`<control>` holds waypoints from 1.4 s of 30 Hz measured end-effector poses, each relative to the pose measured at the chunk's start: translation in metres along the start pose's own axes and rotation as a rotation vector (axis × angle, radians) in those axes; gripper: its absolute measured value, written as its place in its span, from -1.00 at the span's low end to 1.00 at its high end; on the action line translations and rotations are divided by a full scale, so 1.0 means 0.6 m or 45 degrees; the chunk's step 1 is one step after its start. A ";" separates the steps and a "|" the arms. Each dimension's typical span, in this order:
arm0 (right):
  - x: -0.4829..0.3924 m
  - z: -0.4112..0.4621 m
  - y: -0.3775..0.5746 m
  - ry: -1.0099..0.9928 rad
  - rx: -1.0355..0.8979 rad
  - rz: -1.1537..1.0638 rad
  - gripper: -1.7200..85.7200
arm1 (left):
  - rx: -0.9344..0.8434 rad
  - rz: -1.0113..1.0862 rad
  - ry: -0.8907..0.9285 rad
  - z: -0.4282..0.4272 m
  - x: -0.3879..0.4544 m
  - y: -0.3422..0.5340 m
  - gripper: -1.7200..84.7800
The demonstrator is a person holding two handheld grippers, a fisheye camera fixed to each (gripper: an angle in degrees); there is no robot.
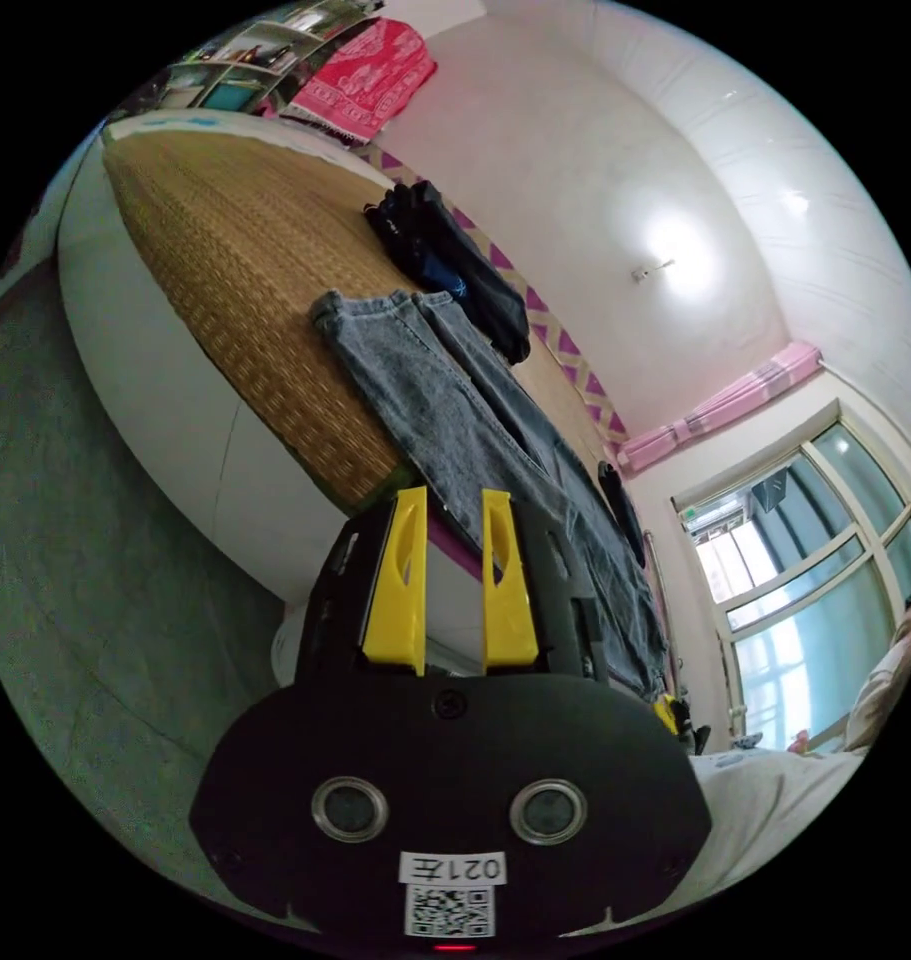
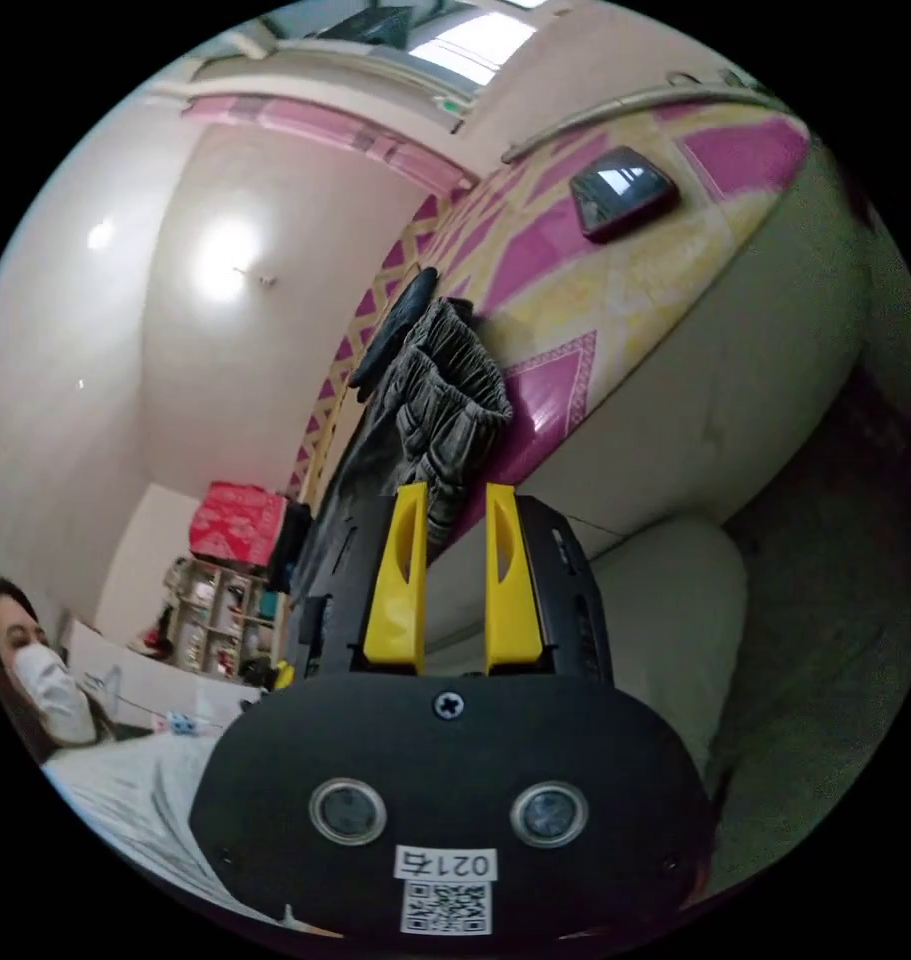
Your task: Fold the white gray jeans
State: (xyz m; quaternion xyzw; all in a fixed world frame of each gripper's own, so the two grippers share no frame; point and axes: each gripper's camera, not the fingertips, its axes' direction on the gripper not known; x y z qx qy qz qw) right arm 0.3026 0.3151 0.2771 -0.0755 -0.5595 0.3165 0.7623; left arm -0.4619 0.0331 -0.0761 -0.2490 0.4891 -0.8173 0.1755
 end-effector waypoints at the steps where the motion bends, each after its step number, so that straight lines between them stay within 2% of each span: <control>1: 0.010 -0.002 -0.004 -0.049 0.016 0.058 -0.75 | -0.004 -0.011 -0.003 0.001 -0.004 -0.003 -0.76; 14: 0.017 0.032 -0.023 -0.270 -0.084 0.199 -0.72 | 0.003 -0.140 0.096 0.004 -0.045 -0.028 -0.76; 19: 0.017 0.037 -0.029 -0.295 -0.079 0.219 -0.72 | 0.019 -0.133 0.224 0.001 -0.045 -0.038 -0.78; 26: 0.003 0.059 -0.035 -0.269 -0.169 0.205 -0.82 | -0.009 -0.135 0.140 0.022 -0.032 -0.065 -0.86; 28: -0.003 0.064 -0.037 -0.302 -0.196 0.196 -0.89 | -0.001 -0.079 0.135 0.019 -0.016 -0.074 -0.95; 33: -0.062 0.065 -0.084 -0.407 -0.238 0.079 -0.94 | -0.048 0.100 0.150 0.023 0.057 -0.133 -0.98; 35: -0.126 0.079 -0.141 -0.436 -0.267 -0.052 -0.94 | -0.067 0.199 0.125 0.033 0.101 -0.173 -0.98; 38: -0.202 0.127 -0.229 -0.443 -0.292 -0.160 -0.94 | -0.125 0.323 0.069 0.076 0.176 -0.256 -0.98; 42: -0.256 0.235 -0.334 -0.361 -0.329 -0.177 -0.92 | -0.240 0.396 -0.071 0.201 0.252 -0.368 -0.96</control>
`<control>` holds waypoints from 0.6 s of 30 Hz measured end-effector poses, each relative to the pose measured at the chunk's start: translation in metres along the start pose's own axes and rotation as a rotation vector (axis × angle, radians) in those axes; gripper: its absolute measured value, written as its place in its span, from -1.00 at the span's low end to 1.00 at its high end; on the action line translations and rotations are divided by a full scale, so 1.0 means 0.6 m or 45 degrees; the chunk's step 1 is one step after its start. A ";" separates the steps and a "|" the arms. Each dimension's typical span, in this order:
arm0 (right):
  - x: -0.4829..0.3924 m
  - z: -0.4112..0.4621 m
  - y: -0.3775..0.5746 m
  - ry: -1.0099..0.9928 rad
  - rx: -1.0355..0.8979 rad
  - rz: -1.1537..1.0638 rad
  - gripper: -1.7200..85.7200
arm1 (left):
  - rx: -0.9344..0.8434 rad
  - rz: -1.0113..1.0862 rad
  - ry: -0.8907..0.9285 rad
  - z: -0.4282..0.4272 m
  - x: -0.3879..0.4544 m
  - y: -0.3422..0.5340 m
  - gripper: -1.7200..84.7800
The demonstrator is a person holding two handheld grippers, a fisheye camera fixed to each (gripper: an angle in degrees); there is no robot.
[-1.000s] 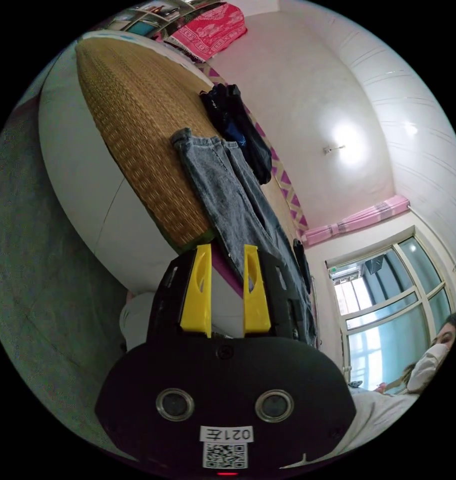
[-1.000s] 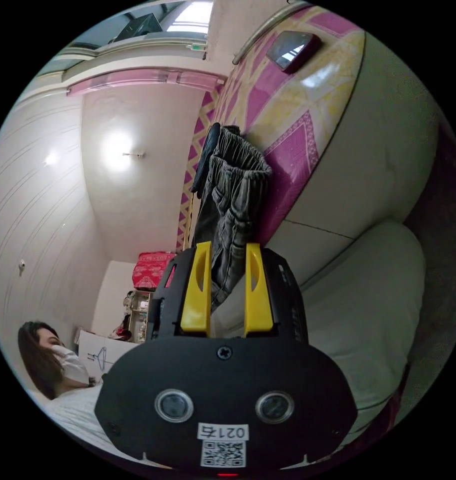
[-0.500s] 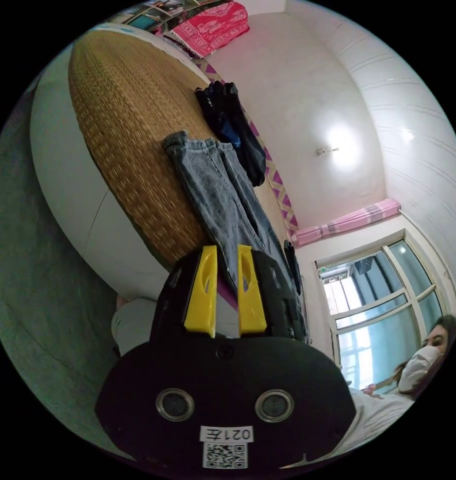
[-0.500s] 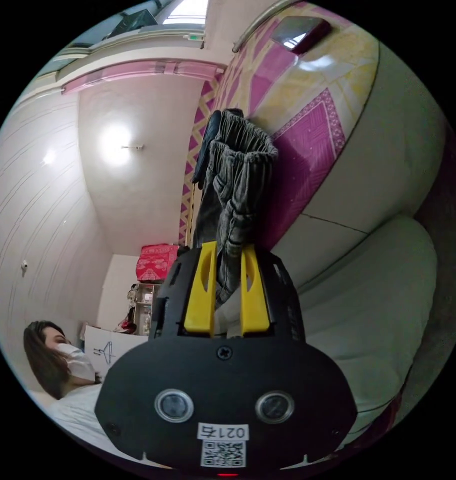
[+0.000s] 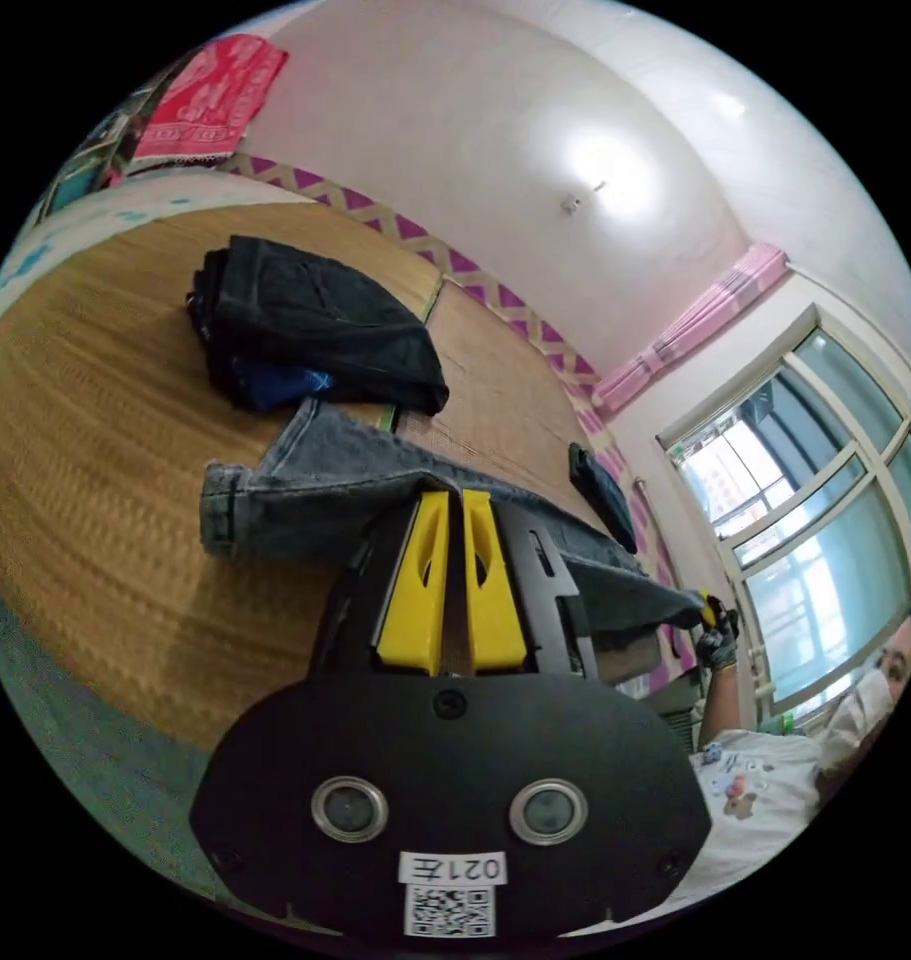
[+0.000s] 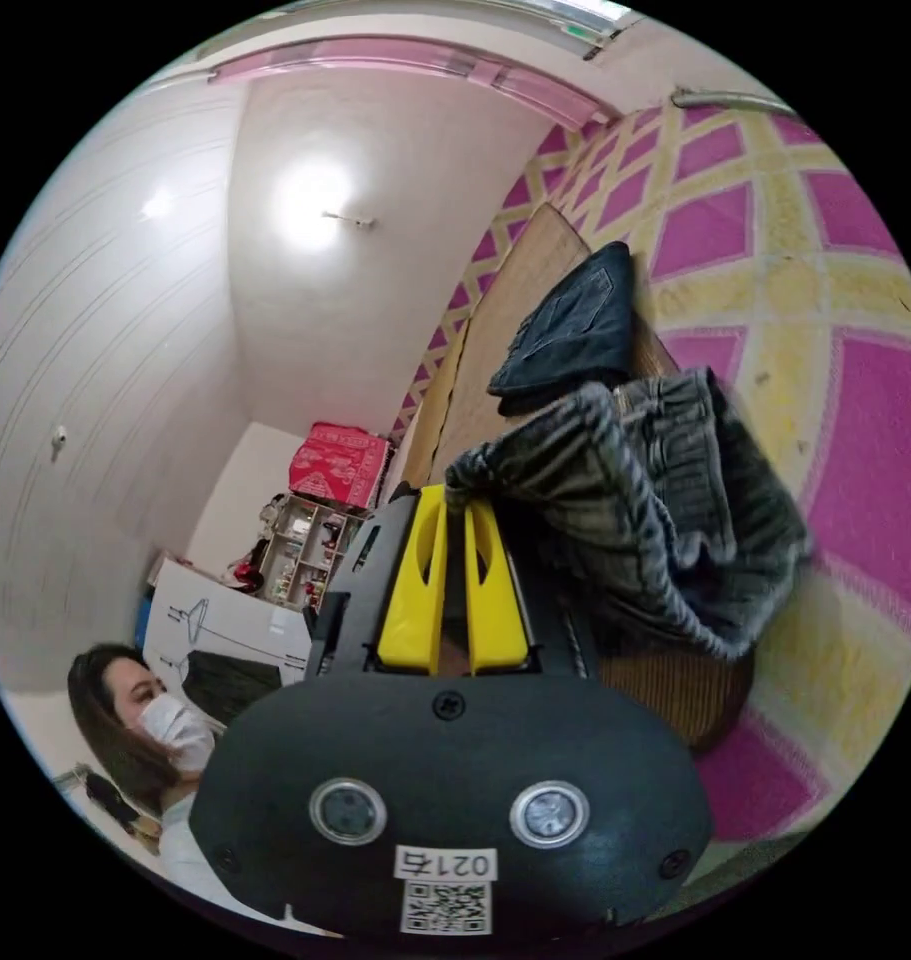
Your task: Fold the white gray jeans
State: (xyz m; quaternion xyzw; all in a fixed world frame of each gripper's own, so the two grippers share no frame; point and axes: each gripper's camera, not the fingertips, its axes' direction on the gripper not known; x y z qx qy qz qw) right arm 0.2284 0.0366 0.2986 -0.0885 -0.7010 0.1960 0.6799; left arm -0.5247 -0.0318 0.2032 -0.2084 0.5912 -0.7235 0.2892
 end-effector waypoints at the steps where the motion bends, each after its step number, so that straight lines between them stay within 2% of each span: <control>1: 0.012 0.033 -0.039 0.027 -0.006 0.029 -0.90 | -0.046 -0.017 -0.020 0.042 0.000 -0.036 -0.94; 6: 0.066 0.120 -0.125 0.337 0.025 0.123 -0.77 | -0.224 -0.077 -0.140 0.178 -0.035 -0.103 -0.88; 9: 0.049 0.120 -0.117 0.420 0.026 0.028 -0.76 | -0.047 -0.052 -0.160 0.147 -0.050 -0.094 -0.91; 12: 0.009 0.142 -0.081 0.473 -0.129 -0.163 -0.79 | 0.029 0.016 -0.160 0.102 -0.059 -0.066 -0.95; 18: -0.116 0.290 0.043 0.517 -0.540 -0.742 -0.80 | -0.029 0.086 -0.217 0.087 -0.047 -0.008 -0.95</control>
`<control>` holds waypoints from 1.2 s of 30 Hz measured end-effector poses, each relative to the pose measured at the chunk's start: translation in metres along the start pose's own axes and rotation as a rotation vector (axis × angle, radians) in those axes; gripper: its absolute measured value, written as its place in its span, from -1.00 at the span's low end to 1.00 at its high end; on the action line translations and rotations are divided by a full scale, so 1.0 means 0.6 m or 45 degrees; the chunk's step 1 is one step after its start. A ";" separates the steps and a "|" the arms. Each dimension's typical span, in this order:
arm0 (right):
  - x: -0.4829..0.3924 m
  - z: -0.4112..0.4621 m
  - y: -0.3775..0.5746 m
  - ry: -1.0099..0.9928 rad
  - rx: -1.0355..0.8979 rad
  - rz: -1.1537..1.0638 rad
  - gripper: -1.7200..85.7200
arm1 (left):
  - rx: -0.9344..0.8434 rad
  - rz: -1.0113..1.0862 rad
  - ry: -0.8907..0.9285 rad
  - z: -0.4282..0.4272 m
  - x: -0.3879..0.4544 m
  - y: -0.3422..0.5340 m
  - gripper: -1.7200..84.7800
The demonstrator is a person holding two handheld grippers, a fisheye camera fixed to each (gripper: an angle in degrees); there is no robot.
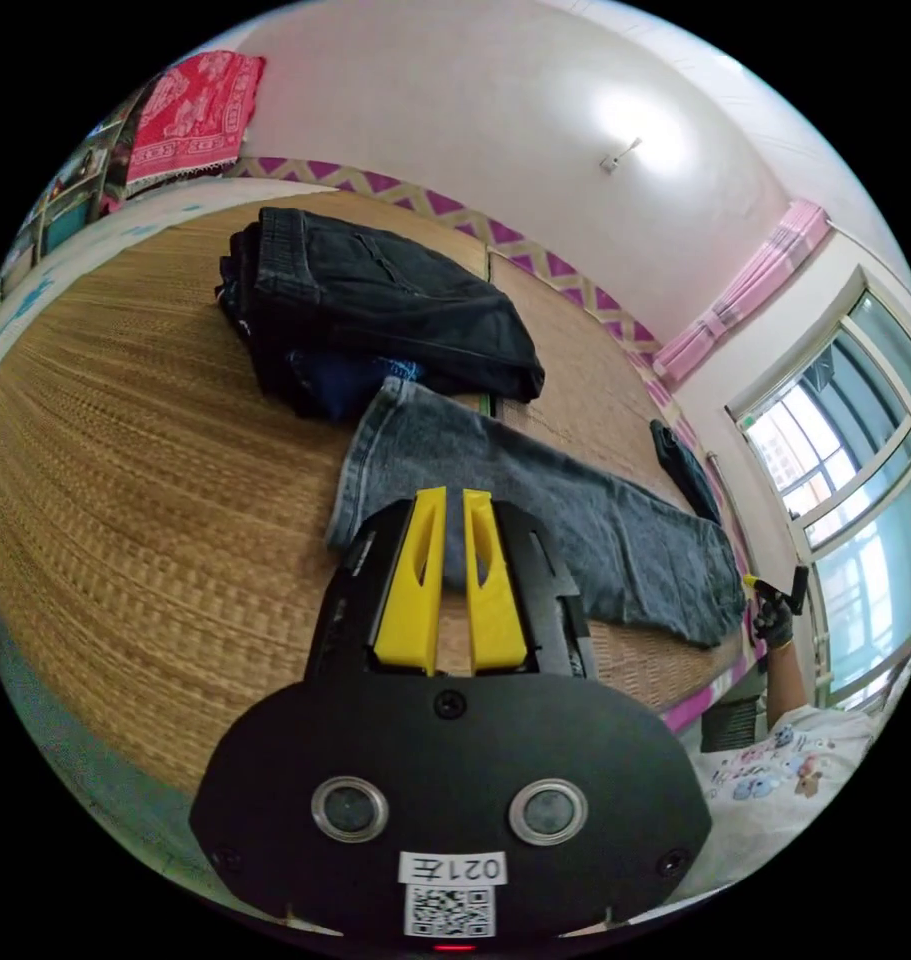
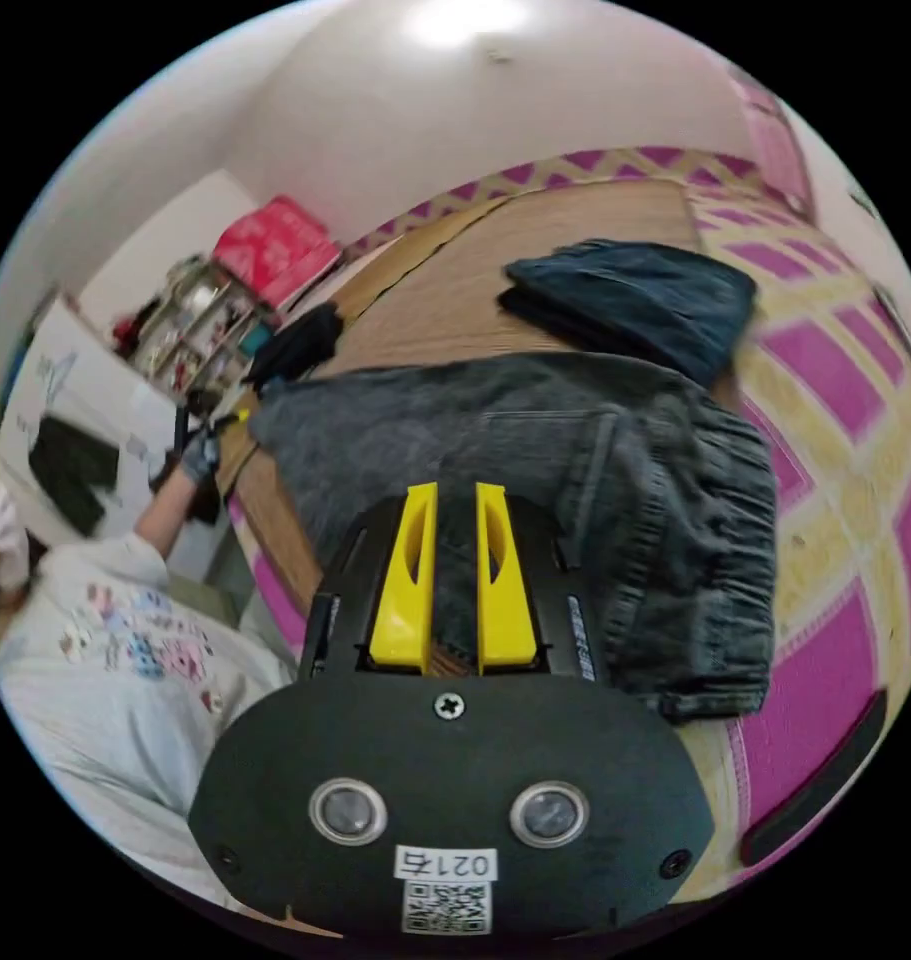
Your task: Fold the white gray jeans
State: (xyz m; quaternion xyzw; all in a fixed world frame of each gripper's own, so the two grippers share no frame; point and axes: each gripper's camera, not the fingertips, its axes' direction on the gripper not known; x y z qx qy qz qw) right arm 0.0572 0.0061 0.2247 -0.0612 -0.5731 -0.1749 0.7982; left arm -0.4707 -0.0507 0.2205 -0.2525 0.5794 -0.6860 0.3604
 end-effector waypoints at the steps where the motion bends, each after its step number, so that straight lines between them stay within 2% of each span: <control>1: -0.044 0.025 -0.007 0.023 -0.037 -0.125 -0.80 | -0.004 0.012 -0.047 0.002 0.006 0.007 -0.95; 5: -0.158 0.105 -0.028 0.019 -0.119 -0.435 -0.78 | 0.097 -0.100 -0.209 -0.008 0.000 0.027 -0.96; 7: -0.191 0.133 -0.032 -0.014 -0.153 -0.553 -0.77 | 0.138 -0.203 -0.171 -0.011 -0.017 0.033 -0.97; 10: -0.223 0.184 -0.038 0.040 -0.226 -0.685 -0.77 | 0.061 -0.161 -0.085 0.018 -0.016 0.013 -0.97; 12: -0.220 0.215 -0.047 0.105 -0.283 -0.681 -0.74 | 0.028 -0.093 -0.126 0.038 -0.003 -0.006 -0.97; 15: -0.177 0.226 -0.067 -0.034 -0.284 -0.538 -0.72 | -0.021 -0.007 -0.258 0.065 0.008 -0.042 -0.98; 17: -0.147 0.226 -0.077 -0.140 -0.267 -0.444 -0.75 | -0.048 -0.022 -0.223 0.078 0.001 -0.059 -0.98; 24: -0.148 0.233 -0.082 -0.130 -0.263 -0.433 -0.76 | 0.000 -0.063 -0.185 0.078 -0.010 -0.060 -0.98; 26: -0.143 0.234 -0.083 -0.158 -0.259 -0.418 -0.76 | 0.069 -0.099 -0.146 0.063 -0.017 -0.048 -0.98; 29: -0.131 0.237 -0.086 -0.206 -0.256 -0.382 -0.76 | 0.118 -0.202 0.031 0.053 -0.031 -0.023 -0.96; 34: -0.121 0.239 -0.083 -0.231 -0.248 -0.357 -0.76 | 0.039 -0.455 0.223 0.094 -0.033 0.001 -0.74; 36: -0.119 0.240 -0.081 -0.233 -0.246 -0.352 -0.76 | 0.046 -0.548 0.243 0.104 -0.030 -0.001 -0.71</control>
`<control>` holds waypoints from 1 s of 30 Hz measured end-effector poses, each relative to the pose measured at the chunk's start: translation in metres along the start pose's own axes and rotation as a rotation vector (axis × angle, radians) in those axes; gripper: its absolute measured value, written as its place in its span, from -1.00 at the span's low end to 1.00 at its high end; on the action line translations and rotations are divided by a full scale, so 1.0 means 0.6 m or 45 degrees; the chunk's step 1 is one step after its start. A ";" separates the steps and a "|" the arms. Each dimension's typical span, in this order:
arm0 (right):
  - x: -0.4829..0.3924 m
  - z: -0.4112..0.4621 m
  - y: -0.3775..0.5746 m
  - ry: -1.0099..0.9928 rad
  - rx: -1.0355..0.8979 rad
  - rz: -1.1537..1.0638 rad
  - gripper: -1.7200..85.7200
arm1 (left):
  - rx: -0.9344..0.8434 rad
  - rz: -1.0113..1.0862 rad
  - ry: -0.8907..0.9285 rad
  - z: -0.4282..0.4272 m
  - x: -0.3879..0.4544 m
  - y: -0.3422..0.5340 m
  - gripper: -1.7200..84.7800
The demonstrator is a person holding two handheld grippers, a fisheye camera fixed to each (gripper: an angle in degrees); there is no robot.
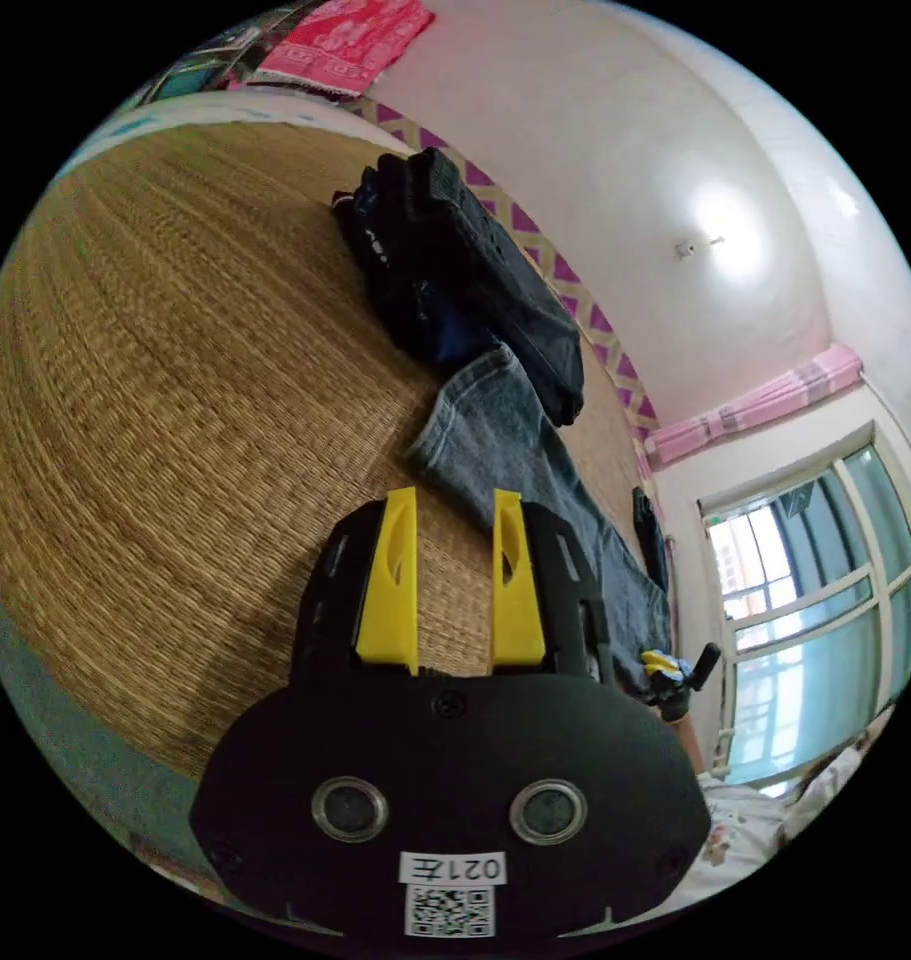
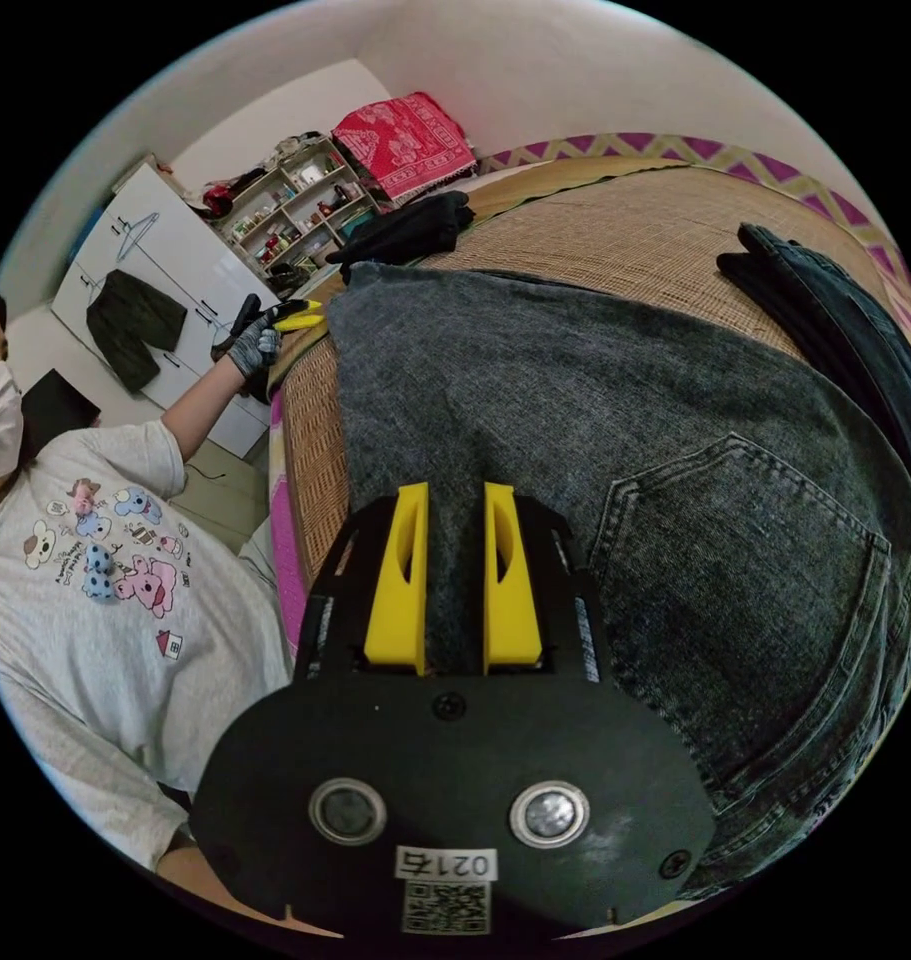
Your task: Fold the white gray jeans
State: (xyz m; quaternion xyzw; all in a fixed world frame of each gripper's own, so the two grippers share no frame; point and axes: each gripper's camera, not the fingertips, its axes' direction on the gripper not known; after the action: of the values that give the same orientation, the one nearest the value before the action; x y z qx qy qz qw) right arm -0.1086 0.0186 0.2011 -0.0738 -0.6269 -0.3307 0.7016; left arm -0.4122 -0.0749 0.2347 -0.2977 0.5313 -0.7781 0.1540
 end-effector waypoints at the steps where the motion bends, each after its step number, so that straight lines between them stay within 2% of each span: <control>1: 0.001 0.000 0.002 0.002 0.003 0.006 -0.76 | 0.002 -0.056 0.008 0.009 0.003 -0.002 -0.70; 8: 0.004 -0.002 0.023 0.019 0.029 0.023 -0.76 | 0.076 -0.120 -0.013 0.077 0.027 0.000 -0.78; 14: 0.019 -0.013 0.052 -0.036 0.082 0.058 -0.76 | 0.130 -0.008 0.055 0.086 0.085 0.030 -0.87; 18: 0.023 -0.049 0.093 -0.059 0.279 0.073 -0.77 | 0.197 0.302 -0.022 0.065 0.250 0.077 -0.88; 20: 0.018 -0.089 0.139 -0.083 0.455 0.093 -0.78 | 0.209 0.476 -0.041 0.067 0.343 0.114 -0.87; 23: -0.001 -0.136 0.210 -0.062 0.627 0.106 -0.80 | 0.177 0.786 -0.019 0.106 0.504 0.205 -0.87; 27: -0.024 -0.167 0.293 -0.004 0.697 0.142 -0.80 | 0.017 1.099 0.104 0.248 0.671 0.358 -0.87; 30: -0.036 -0.182 0.357 0.011 0.738 0.191 -0.80 | -0.160 1.177 0.115 0.400 0.732 0.458 -0.87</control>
State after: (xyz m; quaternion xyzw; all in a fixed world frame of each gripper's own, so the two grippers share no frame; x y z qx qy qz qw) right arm 0.1017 0.1352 0.2253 0.0849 -0.6850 -0.0855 0.7185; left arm -0.6235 -0.6021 0.1757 -0.0044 0.6604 -0.6063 0.4430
